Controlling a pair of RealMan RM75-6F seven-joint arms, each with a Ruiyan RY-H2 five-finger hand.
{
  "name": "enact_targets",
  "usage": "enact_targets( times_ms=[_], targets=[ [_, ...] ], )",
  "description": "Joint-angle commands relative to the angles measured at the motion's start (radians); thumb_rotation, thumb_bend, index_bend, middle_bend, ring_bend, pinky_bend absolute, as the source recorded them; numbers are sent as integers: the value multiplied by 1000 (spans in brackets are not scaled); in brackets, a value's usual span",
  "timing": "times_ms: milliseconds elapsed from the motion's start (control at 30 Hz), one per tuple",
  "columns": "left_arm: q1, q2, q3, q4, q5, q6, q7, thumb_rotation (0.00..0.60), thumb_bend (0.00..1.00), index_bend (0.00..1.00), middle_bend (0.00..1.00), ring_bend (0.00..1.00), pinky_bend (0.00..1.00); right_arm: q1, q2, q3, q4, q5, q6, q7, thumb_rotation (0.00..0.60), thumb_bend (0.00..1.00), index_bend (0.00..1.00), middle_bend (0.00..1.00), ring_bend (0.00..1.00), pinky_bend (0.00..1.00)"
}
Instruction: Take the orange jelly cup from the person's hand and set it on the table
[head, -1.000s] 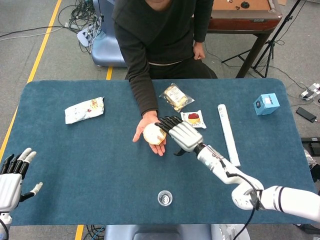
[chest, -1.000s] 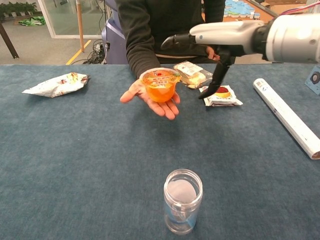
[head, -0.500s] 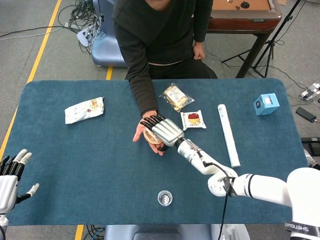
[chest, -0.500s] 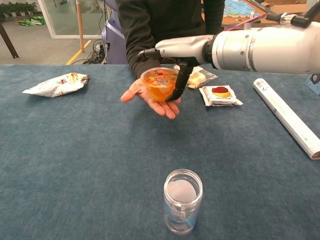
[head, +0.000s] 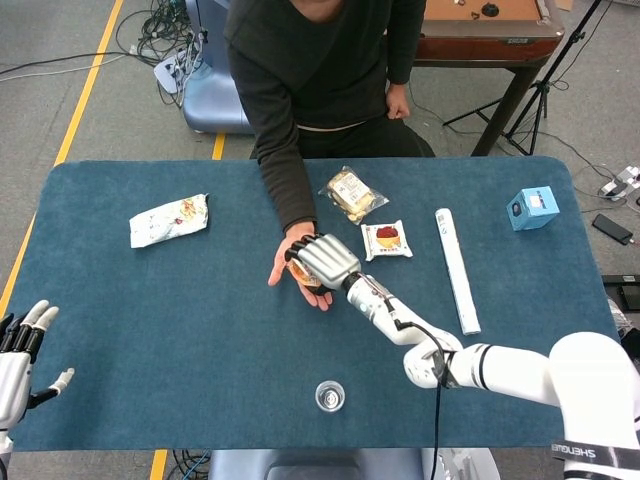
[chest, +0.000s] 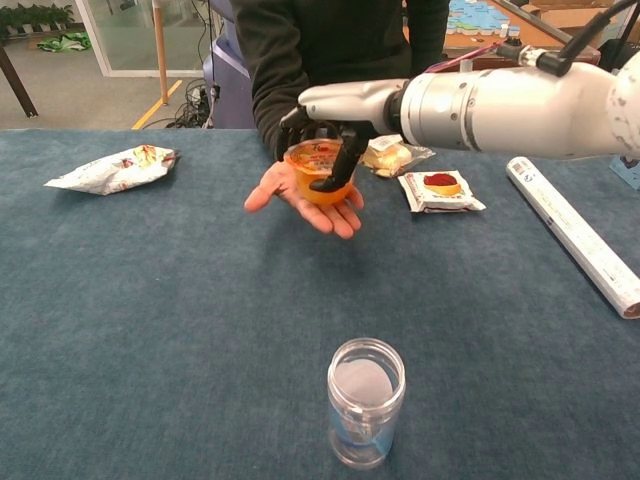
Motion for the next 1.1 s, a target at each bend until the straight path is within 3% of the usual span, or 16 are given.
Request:
enact_targets(
  times_ms=[33,367,533,667,1000,1100],
  targets=[
    [-1,0,-1,0,1,0,0,600,210,108,70,93,32,-24,35,0,-34,-31,35,24,600,442,450,310,229,448],
    [-6,-4,-2,-6,8,-5,10,600,210,107,70,93,32,-144,231,-33,-188,-125,135,91,600,442,464,323,250,469],
    [-14,-8,-2,-14,16,-14,17,600,210,108,70,93,32,-197,283,-78,-189,-162,143,121,600,442,464,323,251,468],
    [-16,-11,0,-20,25,-14,25,600,210,107,70,93,32,-228,270,-108,-146,-179,141,150,600,442,465,323,250,468],
    [-11,-6,2,-27,23,-9,28,600,210,108,70,93,32,-281,125,-157,68,-272,137,279,600,442,463,300,249,466],
    [-11,-5,3,-27,21,-12,27,600,210,108,70,93,32,-289,94,-171,119,-295,128,301,600,441,399,250,213,421]
  ],
)
